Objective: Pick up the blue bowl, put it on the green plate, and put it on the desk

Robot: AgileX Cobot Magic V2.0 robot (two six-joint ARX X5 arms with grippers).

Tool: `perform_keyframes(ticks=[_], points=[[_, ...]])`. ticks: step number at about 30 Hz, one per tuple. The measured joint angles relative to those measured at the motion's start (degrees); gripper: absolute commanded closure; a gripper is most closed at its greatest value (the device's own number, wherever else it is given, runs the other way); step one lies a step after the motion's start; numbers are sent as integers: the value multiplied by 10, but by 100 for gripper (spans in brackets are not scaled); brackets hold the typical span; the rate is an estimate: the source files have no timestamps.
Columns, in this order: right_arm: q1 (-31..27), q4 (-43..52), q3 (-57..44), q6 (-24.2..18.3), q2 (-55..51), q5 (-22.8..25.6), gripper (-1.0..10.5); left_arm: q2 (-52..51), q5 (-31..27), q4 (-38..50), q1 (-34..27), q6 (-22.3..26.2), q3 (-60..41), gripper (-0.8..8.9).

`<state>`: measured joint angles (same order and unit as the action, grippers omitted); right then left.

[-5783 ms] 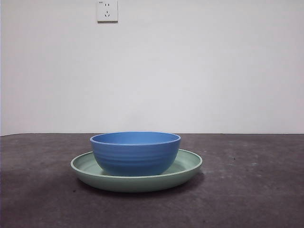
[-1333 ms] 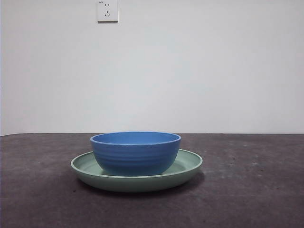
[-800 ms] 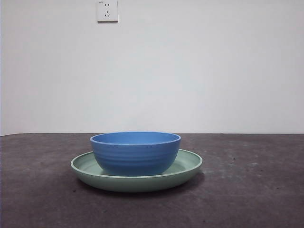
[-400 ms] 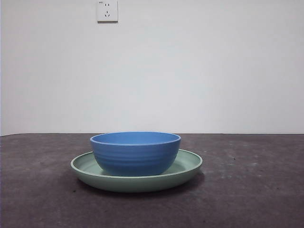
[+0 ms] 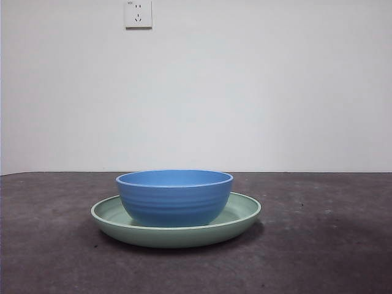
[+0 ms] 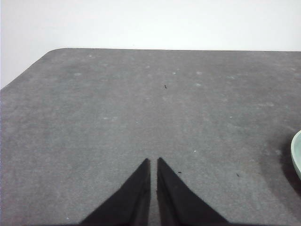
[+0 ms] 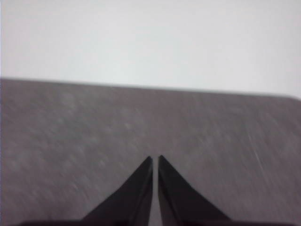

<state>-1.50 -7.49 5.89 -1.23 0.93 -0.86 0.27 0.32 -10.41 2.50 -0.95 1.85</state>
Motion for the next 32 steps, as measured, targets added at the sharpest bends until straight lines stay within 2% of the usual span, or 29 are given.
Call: perform_keyframes(ticks=[7, 9, 32], points=[[-1, -1, -49, 0, -6, 7, 931, 0, 0, 0, 0, 0, 0, 789], [-1, -22, -50, -1, -6, 7, 931, 0, 0, 0, 0, 0, 0, 789], [-1, -20, -50, -1, -6, 7, 931, 0, 0, 0, 0, 0, 0, 789]])
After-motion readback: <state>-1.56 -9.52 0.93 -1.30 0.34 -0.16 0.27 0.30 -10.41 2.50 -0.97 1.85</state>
